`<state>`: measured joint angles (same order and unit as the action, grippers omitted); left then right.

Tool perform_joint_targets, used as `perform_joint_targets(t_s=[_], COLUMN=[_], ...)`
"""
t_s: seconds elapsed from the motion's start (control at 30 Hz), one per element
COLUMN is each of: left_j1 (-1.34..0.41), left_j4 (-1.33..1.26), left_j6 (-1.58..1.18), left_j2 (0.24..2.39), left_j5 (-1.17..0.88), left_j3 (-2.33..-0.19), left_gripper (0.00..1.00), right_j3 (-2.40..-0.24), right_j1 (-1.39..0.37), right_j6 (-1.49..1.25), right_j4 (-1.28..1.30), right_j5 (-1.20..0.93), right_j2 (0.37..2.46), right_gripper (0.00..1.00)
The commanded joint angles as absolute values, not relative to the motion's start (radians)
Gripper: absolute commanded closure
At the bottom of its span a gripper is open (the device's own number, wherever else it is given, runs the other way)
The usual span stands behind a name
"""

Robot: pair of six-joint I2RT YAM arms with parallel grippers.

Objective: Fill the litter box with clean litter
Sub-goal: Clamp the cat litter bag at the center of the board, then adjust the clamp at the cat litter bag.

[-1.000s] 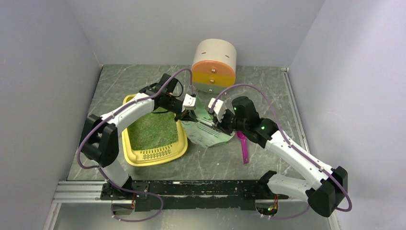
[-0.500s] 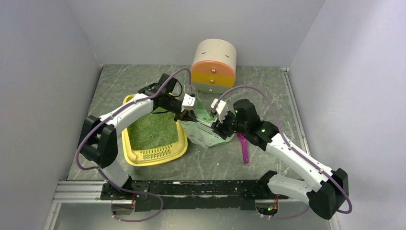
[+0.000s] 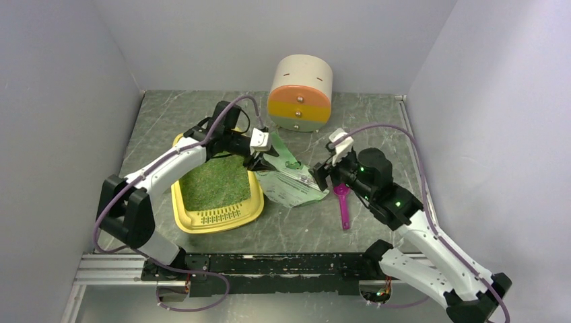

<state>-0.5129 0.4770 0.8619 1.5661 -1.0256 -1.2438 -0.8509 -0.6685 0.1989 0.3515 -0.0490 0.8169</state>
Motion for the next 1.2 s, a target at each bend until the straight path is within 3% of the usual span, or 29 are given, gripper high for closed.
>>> perform_joint_targets(t_s=[0.0,0.23,0.37,0.5,0.57,0.63,0.67,0.9,1.17], left_j1=[-0.503,-0.494,-0.494,-0.492,-0.491,-0.489,-0.489,-0.486,-0.482], left_j4=[0.248,-0.027,-0.085,-0.150,-0.188,-0.219,-0.235,-0.339,-0.223], left_j6=[0.722,0.518,0.458,0.405,0.369,0.331,0.310,0.170,0.096], left_j2=[1.483,1.372,1.338,1.305,1.288,1.269,1.259,1.192,1.142], left_j5=[-1.047,-0.984,-0.970,-0.937,-0.904,-0.857,-0.826,-0.626,-0.412], left_j3=[-1.168,-1.054,-1.026,-0.990,-0.970,-0.949,-0.939,-0.870,-0.883], left_gripper=[0.47,0.42,0.40,0.32,0.26,0.05,0.04,0.03,0.03], right_j3=[-0.793,-0.750,-0.744,-0.703,-0.690,-0.679,-0.675,-0.634,-0.697], right_j1=[-0.663,-0.662,-0.662,-0.663,-0.664,-0.664,-0.664,-0.664,-0.675], right_j6=[-0.025,-0.322,-0.408,-0.432,-0.434,-0.403,-0.381,-0.209,0.027], right_j4=[0.293,0.358,0.397,0.383,0.371,0.350,0.336,0.175,0.153], right_j5=[0.165,0.311,0.326,0.313,0.302,0.251,0.204,-0.084,-0.325], right_j2=[0.744,0.711,0.716,0.681,0.660,0.637,0.626,0.598,0.788], right_gripper=[0.17,0.12,0.12,0.12,0.12,0.12,0.12,0.18,0.20])
